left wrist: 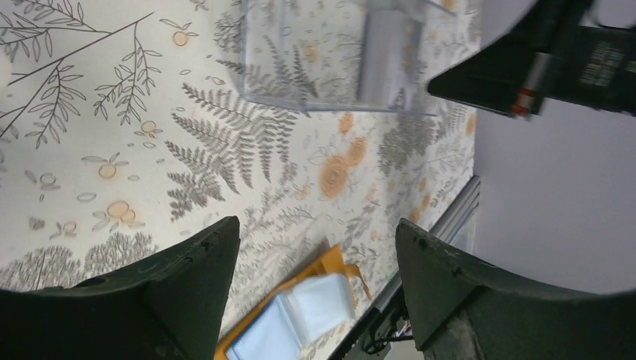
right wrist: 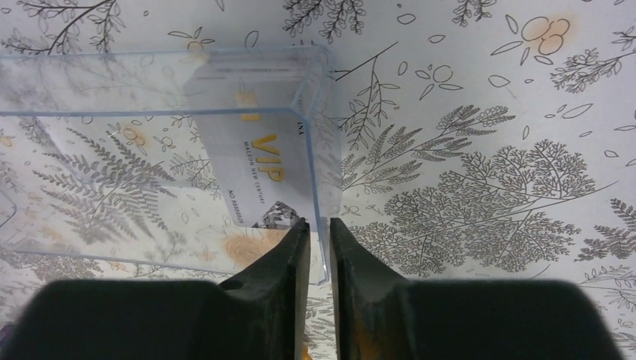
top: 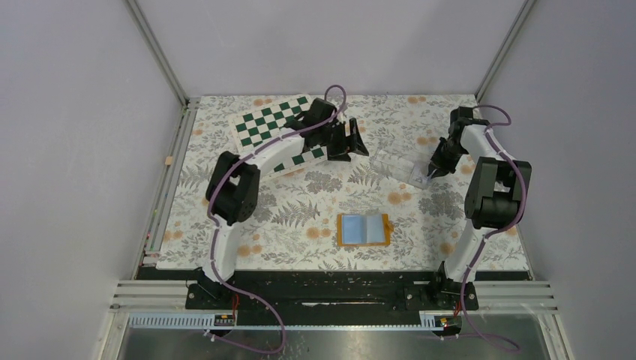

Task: Put the credit cards into the card holder
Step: Move the storage box to the center of the board.

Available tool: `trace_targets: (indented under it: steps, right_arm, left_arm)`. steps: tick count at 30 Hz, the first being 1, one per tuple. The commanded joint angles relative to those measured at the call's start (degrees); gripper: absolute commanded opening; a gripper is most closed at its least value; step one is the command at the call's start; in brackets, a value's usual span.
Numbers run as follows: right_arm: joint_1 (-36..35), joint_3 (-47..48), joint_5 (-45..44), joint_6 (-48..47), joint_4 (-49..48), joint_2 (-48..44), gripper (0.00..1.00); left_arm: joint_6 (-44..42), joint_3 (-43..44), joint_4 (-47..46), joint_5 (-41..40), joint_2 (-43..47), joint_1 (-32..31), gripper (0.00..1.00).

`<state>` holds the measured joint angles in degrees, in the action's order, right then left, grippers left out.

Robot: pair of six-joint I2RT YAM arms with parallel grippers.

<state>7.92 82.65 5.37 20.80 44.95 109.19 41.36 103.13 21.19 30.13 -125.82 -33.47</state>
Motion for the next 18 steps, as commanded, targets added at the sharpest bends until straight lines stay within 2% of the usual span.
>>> trace_targets:
  steps: [1, 6, 13, 18]
  right_arm:
    - [-0.2, 1.9, 1.3, -0.9, 1.5, 0.7, 0.19]
    - [-0.6, 1.8, 3.5, -0.2, 1.2, 0.5, 0.04]
    - [-6.2, 2.7, 4.0, -0.4, 2.6, -0.4, 0.00]
    - [-13.5, 3.3, 3.8, 0.7, 2.6, -0.4, 0.00]
  left_arm:
    - [-3.5, -3.1, -3.8, -0.7, 10.2, 1.1, 0.76]
    - [-5.6, -7.4, -2.3, -1.3, 15.8, 1.5, 0.76]
    - [-5.3, -18.2, -5.8, 0.3, 23.9, 2.9, 0.78]
    - [-4.8, -23.7, -7.7, 1.1, 27.3, 3.8, 0.79]
